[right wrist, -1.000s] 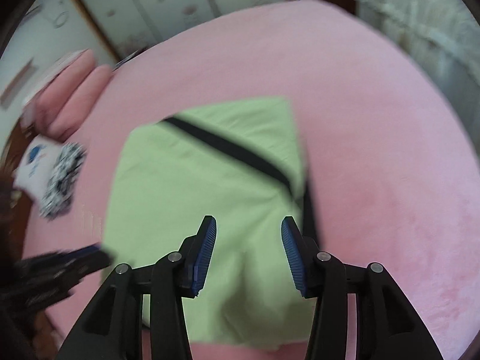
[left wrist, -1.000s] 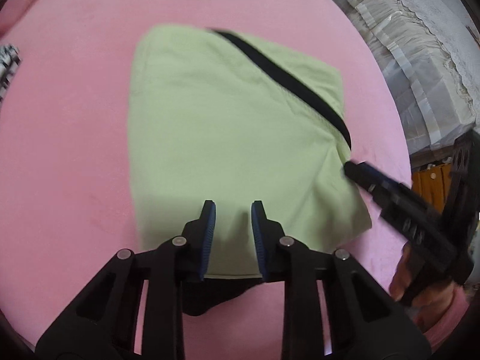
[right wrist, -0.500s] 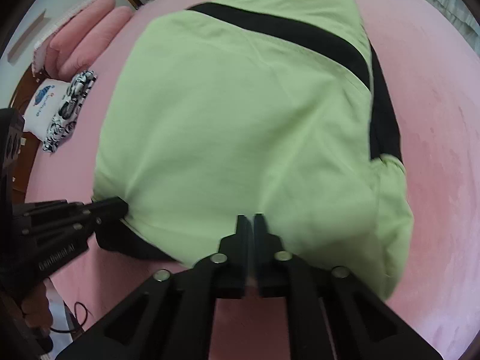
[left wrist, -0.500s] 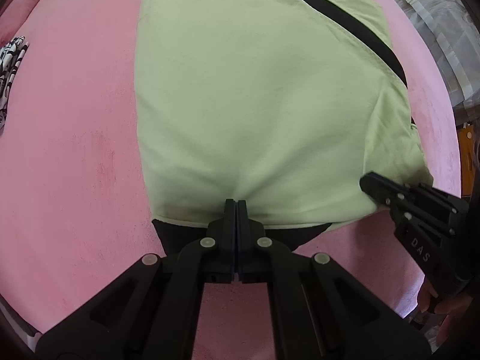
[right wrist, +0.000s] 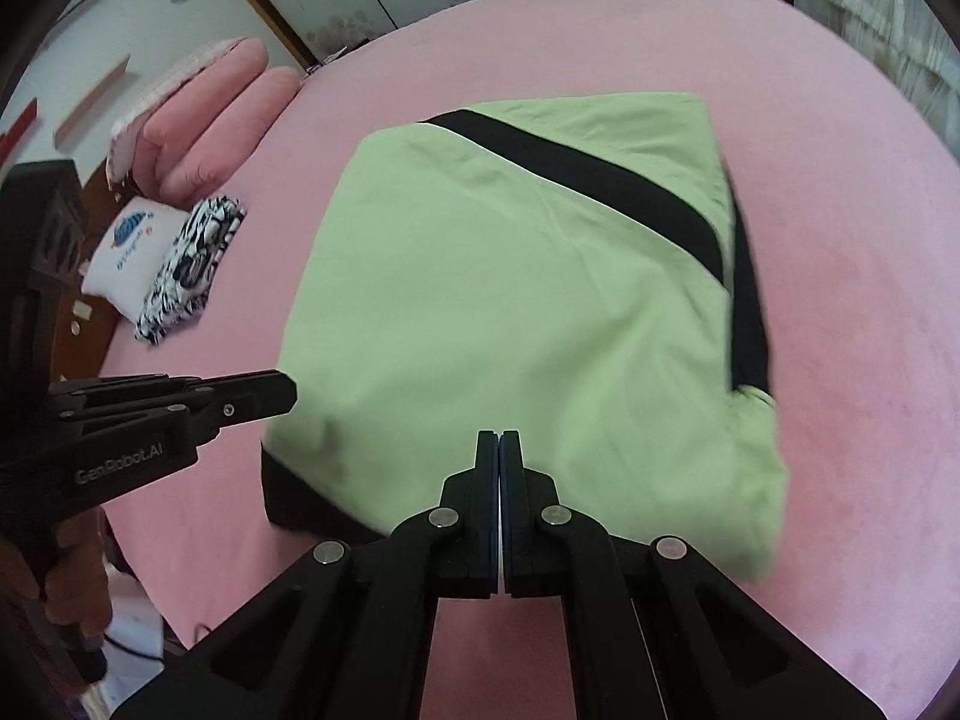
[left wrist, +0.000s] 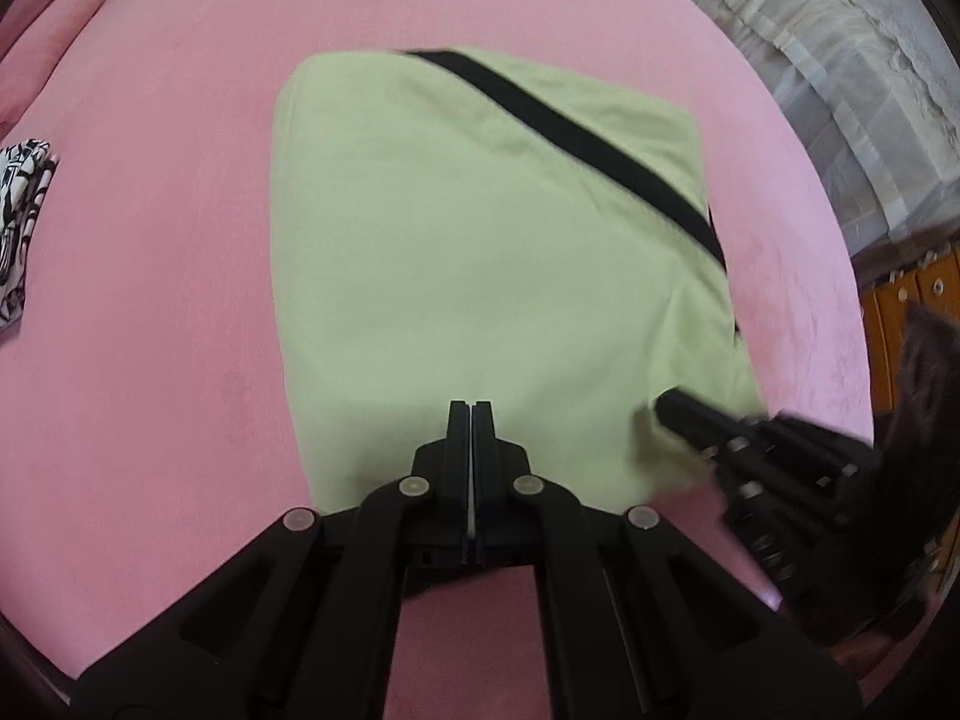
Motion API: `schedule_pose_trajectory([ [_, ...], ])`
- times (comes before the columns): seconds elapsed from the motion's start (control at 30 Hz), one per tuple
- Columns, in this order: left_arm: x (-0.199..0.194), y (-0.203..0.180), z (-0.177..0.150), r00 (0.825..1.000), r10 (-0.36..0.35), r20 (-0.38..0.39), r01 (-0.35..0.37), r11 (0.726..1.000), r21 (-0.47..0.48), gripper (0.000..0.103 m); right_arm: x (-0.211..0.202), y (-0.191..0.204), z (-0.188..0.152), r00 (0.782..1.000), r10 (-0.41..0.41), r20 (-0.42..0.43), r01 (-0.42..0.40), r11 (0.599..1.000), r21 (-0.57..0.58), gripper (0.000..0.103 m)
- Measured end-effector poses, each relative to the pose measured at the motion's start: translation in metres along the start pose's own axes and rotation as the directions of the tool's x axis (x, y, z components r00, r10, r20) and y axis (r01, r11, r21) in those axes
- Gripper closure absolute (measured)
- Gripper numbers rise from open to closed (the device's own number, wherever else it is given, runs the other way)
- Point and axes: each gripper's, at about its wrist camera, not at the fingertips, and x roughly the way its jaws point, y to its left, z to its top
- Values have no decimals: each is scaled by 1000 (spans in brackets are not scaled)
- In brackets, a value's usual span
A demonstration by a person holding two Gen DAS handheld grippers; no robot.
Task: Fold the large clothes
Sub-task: 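Press and smooth the green folded bundle with both closed tools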
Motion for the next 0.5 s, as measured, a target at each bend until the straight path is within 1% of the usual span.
schedule_pose_trajectory([
  [0.07, 8, 4, 21, 1000, 18, 8, -17, 1000, -26, 102, 15, 2, 13, 1000, 25, 10, -25, 1000, 13, 103],
  [0.17, 23, 19, 59, 998, 47, 41, -45, 997, -58, 102, 48, 16, 48, 998, 52, 35, -53, 998, 32, 103],
  [0.23, 39, 31, 73, 997, 57, 48, -53, 996, -77, 102, 66, 22, 66, 998, 31, 51, -32, 999, 12, 103],
  [0.27, 47, 37, 85, 996, 69, 52, -64, 994, -87, 102, 79, 28, 84, 998, 16, 65, -15, 1000, -17, 103],
  [0.37, 67, 52, 107, 995, 80, 66, -74, 993, -97, 102, 93, 27, 114, 993, -16, 114, 23, 998, -61, 103],
  [0.47, 88, 61, 126, 994, 65, 84, -57, 993, -99, 102, 114, 16, 143, 990, -52, 134, 58, 997, -42, 103],
  [0.5, 94, 62, 131, 994, 63, 88, -55, 994, -94, 102, 119, 10, 150, 989, -49, 137, 53, 998, -30, 103],
])
